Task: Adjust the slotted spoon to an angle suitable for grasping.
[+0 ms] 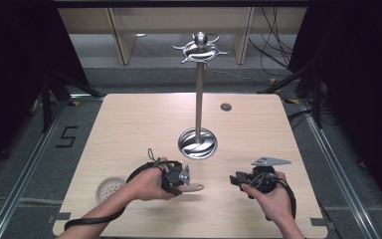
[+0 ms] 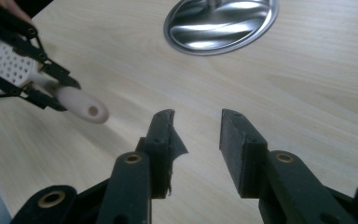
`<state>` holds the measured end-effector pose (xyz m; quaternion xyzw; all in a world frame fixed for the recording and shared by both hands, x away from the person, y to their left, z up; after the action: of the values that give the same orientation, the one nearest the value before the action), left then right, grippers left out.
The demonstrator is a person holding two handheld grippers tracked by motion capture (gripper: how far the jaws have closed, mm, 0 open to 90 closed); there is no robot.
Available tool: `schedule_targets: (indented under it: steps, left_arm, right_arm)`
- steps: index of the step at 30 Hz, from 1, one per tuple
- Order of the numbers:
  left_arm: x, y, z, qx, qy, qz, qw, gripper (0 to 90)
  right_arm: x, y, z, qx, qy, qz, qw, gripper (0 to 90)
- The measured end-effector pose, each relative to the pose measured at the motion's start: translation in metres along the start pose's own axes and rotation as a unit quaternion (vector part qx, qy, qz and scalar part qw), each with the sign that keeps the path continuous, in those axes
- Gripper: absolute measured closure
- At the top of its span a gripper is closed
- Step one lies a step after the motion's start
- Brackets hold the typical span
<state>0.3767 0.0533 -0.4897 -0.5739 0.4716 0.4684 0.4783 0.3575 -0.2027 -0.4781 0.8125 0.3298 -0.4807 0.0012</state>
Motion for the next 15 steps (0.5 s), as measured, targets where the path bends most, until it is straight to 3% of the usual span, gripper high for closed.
schedule_targets:
  steps: [4, 8, 9, 10, 12, 13, 14, 15]
  left_arm:
    - [-0.01, -0.004, 0.006, -0.012, 0.023, -0.007, 0.9996, 69.9]
    - [-0.017, -0.007, 0.011, -0.021, 0.041, -0.015, 0.9988, 69.9]
    - [-0.021, -0.008, 0.014, -0.028, 0.052, -0.017, 0.9981, 69.9]
    - [-0.024, -0.009, 0.016, -0.028, 0.056, -0.02, 0.9978, 69.9]
    - [-0.026, -0.008, 0.018, -0.052, 0.08, -0.018, 0.9953, 69.9]
    - [-0.028, -0.01, 0.02, -0.043, 0.075, -0.023, 0.996, 69.9]
    - [-0.029, -0.008, 0.021, -0.064, 0.096, -0.018, 0.9932, 70.0]
    - [-0.032, -0.01, 0.023, -0.054, 0.09, -0.024, 0.9942, 69.9]
  right_arm:
    - [-0.002, 0.007, -0.001, 0.007, 0.024, -0.002, 0.9997, 64.1]
    - [-0.004, 0.01, -0.001, 0.021, 0.028, 0.005, 0.9994, 63.7]
    - [-0.004, 0.01, -0.002, 0.028, 0.034, -0.003, 0.999, 63.6]
    - [-0.005, 0.011, -0.002, 0.025, 0.038, 0.004, 0.999, 63.3]
    - [-0.004, 0.012, -0.002, 0.026, 0.038, -0.002, 0.9989, 62.9]
    - [-0.004, 0.011, -0.001, 0.029, 0.037, -0.002, 0.9989, 62.8]
    - [-0.004, 0.011, -0.001, 0.028, 0.037, -0.002, 0.9989, 62.8]
    - [-0.005, 0.012, -0.001, 0.027, 0.035, 0.003, 0.999, 62.7]
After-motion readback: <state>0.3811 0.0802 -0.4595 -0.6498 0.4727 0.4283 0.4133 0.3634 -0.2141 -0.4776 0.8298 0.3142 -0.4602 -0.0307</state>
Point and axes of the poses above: each handheld gripper's, and its own axes: x roughly forward along the jaws, z roughly out of its underside, y roughly to its right, the point moved 4 cm from there along x, roughly forward along the jaws, and after that the axes turned 13 degrees about -y, right-handed, at the moved point
